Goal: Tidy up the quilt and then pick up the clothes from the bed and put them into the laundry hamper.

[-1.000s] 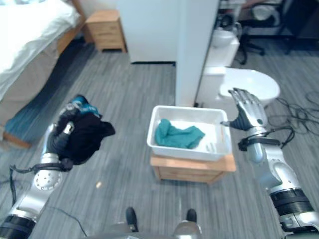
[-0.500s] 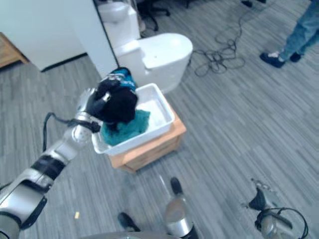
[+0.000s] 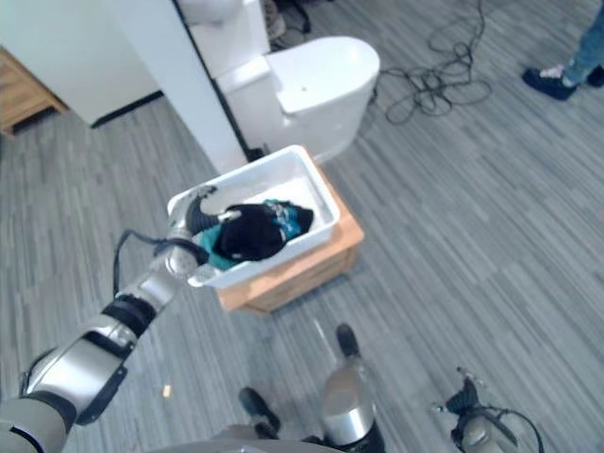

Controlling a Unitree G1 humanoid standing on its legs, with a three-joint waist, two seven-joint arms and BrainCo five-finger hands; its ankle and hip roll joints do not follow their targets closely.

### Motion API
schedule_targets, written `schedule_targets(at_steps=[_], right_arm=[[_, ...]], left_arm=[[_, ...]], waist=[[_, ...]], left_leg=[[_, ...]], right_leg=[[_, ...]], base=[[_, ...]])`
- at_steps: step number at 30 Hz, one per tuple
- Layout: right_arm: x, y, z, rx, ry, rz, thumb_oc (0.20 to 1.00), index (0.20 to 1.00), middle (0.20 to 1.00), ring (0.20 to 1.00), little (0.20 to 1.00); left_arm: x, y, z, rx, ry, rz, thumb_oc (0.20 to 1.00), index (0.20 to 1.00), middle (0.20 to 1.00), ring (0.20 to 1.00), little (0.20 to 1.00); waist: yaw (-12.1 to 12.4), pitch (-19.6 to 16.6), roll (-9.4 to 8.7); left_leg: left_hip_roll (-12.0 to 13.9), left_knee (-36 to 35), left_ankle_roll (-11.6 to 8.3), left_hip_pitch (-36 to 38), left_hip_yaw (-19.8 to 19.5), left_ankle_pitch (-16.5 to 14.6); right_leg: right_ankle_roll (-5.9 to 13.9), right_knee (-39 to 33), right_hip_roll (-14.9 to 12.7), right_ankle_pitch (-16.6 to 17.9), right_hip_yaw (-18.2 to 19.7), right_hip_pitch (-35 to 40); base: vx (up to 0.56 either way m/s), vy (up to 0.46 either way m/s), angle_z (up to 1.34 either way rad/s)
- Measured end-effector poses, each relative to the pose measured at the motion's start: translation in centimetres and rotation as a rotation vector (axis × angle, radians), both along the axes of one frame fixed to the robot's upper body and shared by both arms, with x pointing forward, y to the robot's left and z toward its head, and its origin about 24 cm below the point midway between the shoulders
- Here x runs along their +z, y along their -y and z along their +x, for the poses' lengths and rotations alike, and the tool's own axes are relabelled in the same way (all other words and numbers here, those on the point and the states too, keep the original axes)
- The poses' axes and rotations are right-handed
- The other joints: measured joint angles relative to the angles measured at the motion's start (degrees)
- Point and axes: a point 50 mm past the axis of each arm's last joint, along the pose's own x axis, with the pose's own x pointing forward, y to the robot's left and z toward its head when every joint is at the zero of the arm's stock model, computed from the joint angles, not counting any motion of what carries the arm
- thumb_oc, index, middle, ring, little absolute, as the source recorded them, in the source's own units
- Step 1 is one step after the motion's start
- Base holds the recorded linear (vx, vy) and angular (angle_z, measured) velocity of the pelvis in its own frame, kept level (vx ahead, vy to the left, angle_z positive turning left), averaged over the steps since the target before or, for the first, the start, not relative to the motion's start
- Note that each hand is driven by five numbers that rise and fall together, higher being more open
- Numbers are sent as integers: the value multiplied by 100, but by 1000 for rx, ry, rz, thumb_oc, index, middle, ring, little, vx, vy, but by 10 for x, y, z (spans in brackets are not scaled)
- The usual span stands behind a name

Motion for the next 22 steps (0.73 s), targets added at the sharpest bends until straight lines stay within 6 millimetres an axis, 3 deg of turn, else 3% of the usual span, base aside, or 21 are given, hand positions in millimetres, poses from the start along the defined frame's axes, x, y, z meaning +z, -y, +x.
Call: schedule_targets(at_steps=[5, 9, 11, 14, 16, 19, 20, 22], right_arm=[[-5, 1, -10, -24, -62, 31, 1000, 1000, 1000, 1000, 1000], [-20, -14, -25, -47, -148, 94, 1000, 1000, 1000, 1000, 1000], [-25, -24, -25, -41, -162, 130, 1000, 1000, 1000, 1000, 1000], [-29, -32, -26, -29, -173, 157, 1000, 1000, 1000, 1000, 1000], [-29, -41, -14, 24, -171, 166, 1000, 1000, 1000, 1000, 1000], [-35, -62, -5, 120, -204, 188, 1000, 1000, 1000, 1000, 1000], [-37, -73, 0, 163, -204, 200, 1000, 1000, 1000, 1000, 1000], [-39, -84, 4, 208, -213, 217, 1000, 1000, 1000, 1000, 1000]], left_arm=[[-6, -37, -15, 118, 3, -137, 1000, 1000, 1000, 1000, 1000], [-32, -72, -40, 264, -65, -267, 1000, 1000, 1000, 1000, 1000], [-72, -84, -71, 365, -186, -401, 1000, 1000, 1000, 1000, 1000], [-125, -91, -120, 439, -423, -433, 1000, 1000, 1000, 1000, 1000], [-157, -92, -156, 530, -557, -486, 1000, 1000, 1000, 1000, 1000], [-208, -69, -231, 711, -797, -622, 1000, 1000, 1000, 1000, 1000], [-223, -52, -261, 745, -918, -657, 1000, 1000, 1000, 1000, 1000], [-233, -39, -287, 759, -1023, -674, 1000, 1000, 1000, 1000, 1000]], waist=[[140, -60, -81], [551, -507, -252], [664, -752, -351], [762, -986, -425], [910, -1087, -443], [1078, -1267, -461], [1118, -1300, -487], [1279, -1320, -520]], left_leg=[[31, -2, -13, 195, -211, -31], [106, -3, -6, 260, -330, -76], [108, -4, -9, 330, -447, -79], [110, -3, -6, 355, -461, -88], [101, -4, -30, 326, -476, -105], [112, -4, -46, 315, -478, -118], [114, -4, -37, 303, -537, -111], [110, -2, -20, 257, -612, -97]], right_leg=[[5, -2, 19, -67, -156, 321], [-59, -1, 84, -129, -296, 478], [-72, -5, 88, -161, -334, 597], [-57, -30, 64, -185, -341, 623], [-56, -31, 46, -183, -333, 629], [-87, -32, 53, -205, -359, 643], [-97, -31, 52, -212, -379, 620], [-97, -29, 48, -211, -424, 618]], base=[[24, 1, 20], [3, 29, 13], [6, 62, 16], [-3, 45, 8], [-18, 59, 3], [-13, 45, -1], [-4, 53, 17], [8, 40, 17]])
